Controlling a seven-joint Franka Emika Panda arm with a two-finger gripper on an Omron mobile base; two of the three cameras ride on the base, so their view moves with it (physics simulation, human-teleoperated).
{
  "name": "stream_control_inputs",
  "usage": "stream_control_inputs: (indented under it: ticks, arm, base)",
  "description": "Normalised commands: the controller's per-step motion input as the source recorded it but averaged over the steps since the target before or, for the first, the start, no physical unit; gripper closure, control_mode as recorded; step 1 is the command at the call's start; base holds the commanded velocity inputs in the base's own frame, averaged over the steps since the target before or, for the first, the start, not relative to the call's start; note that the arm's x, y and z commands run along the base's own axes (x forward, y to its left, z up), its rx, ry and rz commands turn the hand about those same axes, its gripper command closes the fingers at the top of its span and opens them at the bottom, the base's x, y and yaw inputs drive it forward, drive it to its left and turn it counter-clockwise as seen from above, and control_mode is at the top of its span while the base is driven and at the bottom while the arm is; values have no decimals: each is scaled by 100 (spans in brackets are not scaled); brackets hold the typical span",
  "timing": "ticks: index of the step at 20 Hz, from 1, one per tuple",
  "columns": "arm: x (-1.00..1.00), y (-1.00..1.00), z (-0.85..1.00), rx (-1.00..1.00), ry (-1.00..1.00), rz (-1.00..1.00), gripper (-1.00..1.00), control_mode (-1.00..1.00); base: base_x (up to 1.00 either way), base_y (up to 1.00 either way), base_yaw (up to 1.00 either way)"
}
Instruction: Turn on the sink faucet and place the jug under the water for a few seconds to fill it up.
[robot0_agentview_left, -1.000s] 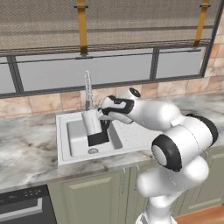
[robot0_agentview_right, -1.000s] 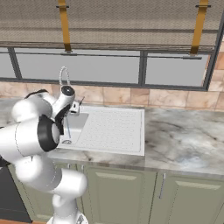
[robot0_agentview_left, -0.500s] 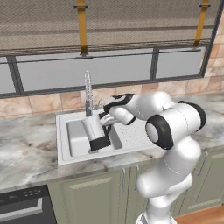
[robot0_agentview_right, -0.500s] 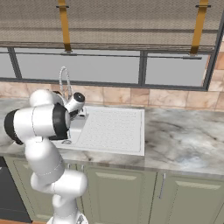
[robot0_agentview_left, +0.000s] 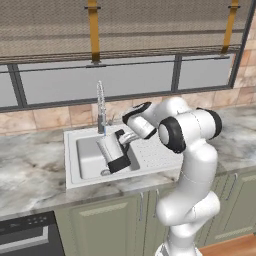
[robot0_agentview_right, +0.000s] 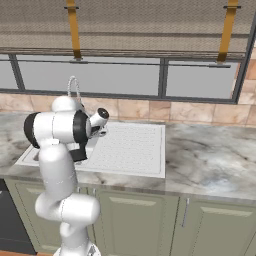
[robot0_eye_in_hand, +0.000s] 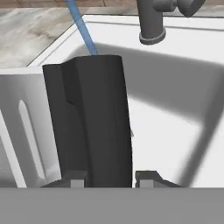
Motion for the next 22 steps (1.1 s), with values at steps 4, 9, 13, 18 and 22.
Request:
stream_control_inputs:
  ticks: [4,9,13,18,22]
  arm:
    - [59,0,-26,0,-1,11,100,-100]
    - [61,0,-26,0,-4,13,100,-100]
    - [66,0,-30,2,-6,15,100,-100]
    - [66,12,-24,3,0,10,100,-100]
    - [59,6,-17,3,0,8,100,-100]
  base:
    - [0,0,0]
    - [0,0,0]
    - [0,0,0]
    - [0,0,0]
    - [0,0,0]
